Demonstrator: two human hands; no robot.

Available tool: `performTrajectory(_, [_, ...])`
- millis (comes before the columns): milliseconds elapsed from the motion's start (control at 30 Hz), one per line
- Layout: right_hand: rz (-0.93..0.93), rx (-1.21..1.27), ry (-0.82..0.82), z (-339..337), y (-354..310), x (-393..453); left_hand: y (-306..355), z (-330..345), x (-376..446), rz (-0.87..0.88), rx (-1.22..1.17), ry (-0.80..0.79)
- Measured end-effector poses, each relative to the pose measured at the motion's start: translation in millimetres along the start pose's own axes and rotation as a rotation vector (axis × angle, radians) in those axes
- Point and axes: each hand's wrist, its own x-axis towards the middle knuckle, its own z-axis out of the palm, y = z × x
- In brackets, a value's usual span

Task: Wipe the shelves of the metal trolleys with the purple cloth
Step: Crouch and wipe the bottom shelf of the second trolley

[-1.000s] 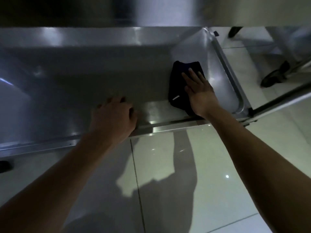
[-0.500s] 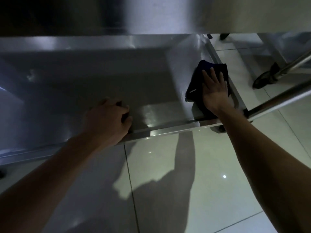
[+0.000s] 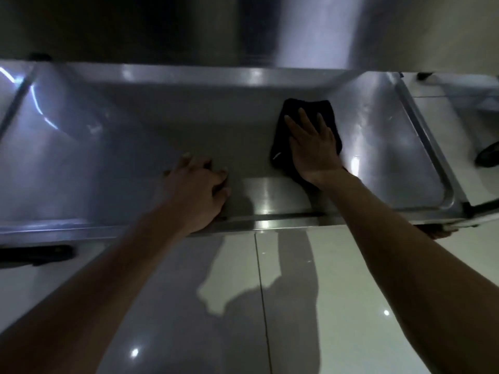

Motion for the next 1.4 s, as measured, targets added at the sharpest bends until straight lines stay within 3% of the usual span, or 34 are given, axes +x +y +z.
performTrajectory(233, [-0.301,0.067,-0.095,47,-136,38,-9,3,-7,-0.017,-0.017,-0.003])
performTrajectory(467, [-0.386,0.114,-0.143,40,-133,46,-22,-2,-18,-0.037,-0.036,0.003])
performTrajectory(633, [-0.329,0.049,-0.108,21,-89,48,-13,-13,-19,-0.061,-0.025,0.002])
performTrajectory(867, [-0.228,-0.059,-0.019,-26,39,43,1,-17,-22,-0.091,0.023,-0.020])
performTrajectory(1000, [0.040,-0.142,0.010,-51,109,32,19,-20,-17,-0.081,0.091,-0.044])
performTrajectory(1133, [0.110,-0.120,0.054,-59,129,21,66,3,-26,0.122,0.088,-0.106])
performTrajectory(1300, [0.130,-0.135,-0.011,-70,156,11,80,14,-26,0.118,0.110,-0.116])
performTrajectory(1400, [0.238,-0.087,0.025,-78,174,-1,87,13,-26,0.098,0.079,-0.110])
